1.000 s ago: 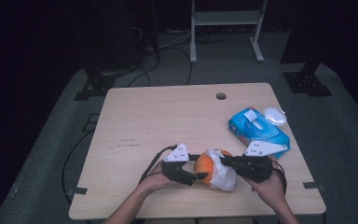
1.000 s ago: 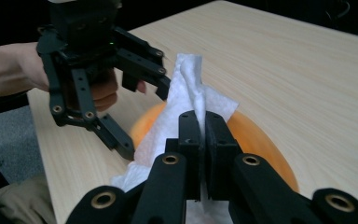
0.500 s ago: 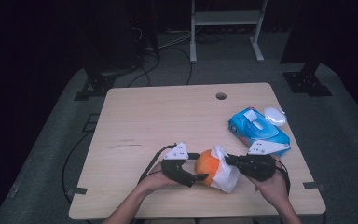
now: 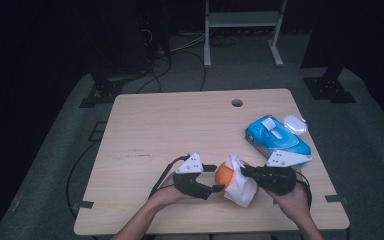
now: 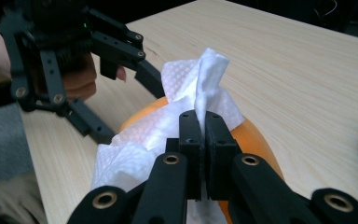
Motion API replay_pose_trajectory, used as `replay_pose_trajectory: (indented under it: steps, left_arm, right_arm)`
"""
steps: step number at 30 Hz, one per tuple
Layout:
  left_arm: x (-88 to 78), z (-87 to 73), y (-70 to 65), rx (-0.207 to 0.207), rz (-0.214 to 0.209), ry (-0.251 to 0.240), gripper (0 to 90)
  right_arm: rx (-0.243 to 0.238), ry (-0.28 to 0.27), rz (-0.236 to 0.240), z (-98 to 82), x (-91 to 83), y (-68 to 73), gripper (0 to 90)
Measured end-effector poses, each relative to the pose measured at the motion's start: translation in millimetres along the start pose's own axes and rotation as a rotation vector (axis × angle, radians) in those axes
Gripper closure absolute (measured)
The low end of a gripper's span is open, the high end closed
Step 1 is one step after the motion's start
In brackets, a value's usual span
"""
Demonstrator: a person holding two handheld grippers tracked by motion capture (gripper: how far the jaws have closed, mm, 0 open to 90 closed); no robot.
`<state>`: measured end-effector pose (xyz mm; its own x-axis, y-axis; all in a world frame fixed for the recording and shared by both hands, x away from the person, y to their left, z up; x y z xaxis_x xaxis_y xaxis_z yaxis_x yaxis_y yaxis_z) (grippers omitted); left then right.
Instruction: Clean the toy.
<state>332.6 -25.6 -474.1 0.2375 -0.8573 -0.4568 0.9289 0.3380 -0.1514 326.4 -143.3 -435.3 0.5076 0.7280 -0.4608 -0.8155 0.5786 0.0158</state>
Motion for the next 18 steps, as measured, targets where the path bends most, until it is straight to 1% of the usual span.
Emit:
replay_pose_trajectory:
  steps: [1,2,3,4,8,9,10,11,12,15,17,18]
  left_arm:
    - [0.0,0.0,0.0,0.0,0.0,0.0,18.8]
    - [6.3,-2.5,-1.7,-0.005,-0.002,0.009,17.1]
    - [6.3,-2.5,-1.7,-0.005,-0.002,0.009,15.6]
    - [10.5,-1.7,-5.1,0.002,-0.01,0.003,14.9]
    - [15.1,0.3,-7.2,0.019,0.004,-0.006,12.8]
    - [15.1,0.3,-7.2,0.019,0.004,-0.006,13.8]
    - [14.7,-0.9,-7.8,0.032,0.0,-0.013,18.0]
    - [13.8,-0.8,-7.1,0.044,0.006,-0.014,23.5]
    - [13.0,-0.3,-7.3,0.044,0.007,-0.018,27.2]
    - [13.0,-0.1,-8.2,0.049,0.002,-0.014,28.6]
    - [12.5,-1.2,-7.9,0.049,-0.005,-0.013,28.2]
    - [12.1,-1.8,-7.5,0.048,-0.008,-0.009,27.4]
  right_arm:
    - [0.0,0.0,0.0,0.0,0.0,0.0,86.3]
    - [0.002,0.002,0.004,-1.0,0.7,-0.1,86.3]
    - [0.002,0.002,0.004,-1.0,0.7,-0.1,86.3]
    - [0.0,0.006,0.013,-1.8,3.3,1.9,86.3]
    - [0.005,0.014,0.029,-3.5,8.0,5.6,86.3]
    - [0.005,0.014,0.029,-3.5,8.0,5.6,86.3]
    - [-0.001,0.02,0.028,-3.8,9.5,6.3,86.3]
    - [-0.004,0.022,0.029,-3.3,9.1,6.5,86.3]
    - [-0.011,0.021,0.024,-2.7,8.1,6.0,86.3]
    - [-0.025,0.004,0.01,3.3,2.3,6.2,86.3]
    - [-0.047,0.011,-0.027,5.1,-1.2,2.4,86.4]
    - [-0.043,0.015,-0.036,4.6,-2.6,-0.5,86.3]
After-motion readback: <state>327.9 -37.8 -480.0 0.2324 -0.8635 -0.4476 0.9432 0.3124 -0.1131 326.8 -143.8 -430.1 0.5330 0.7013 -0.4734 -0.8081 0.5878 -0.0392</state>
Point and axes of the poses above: each handheld gripper's, and its own axes: x roughly forward along the jaws, z roughly out of its top, y roughly to its left, the point moved 10 cm from there along x, roughly forward along the jaws, and after that the axes turned 6 degrees about -x, right-handed, at the moved point
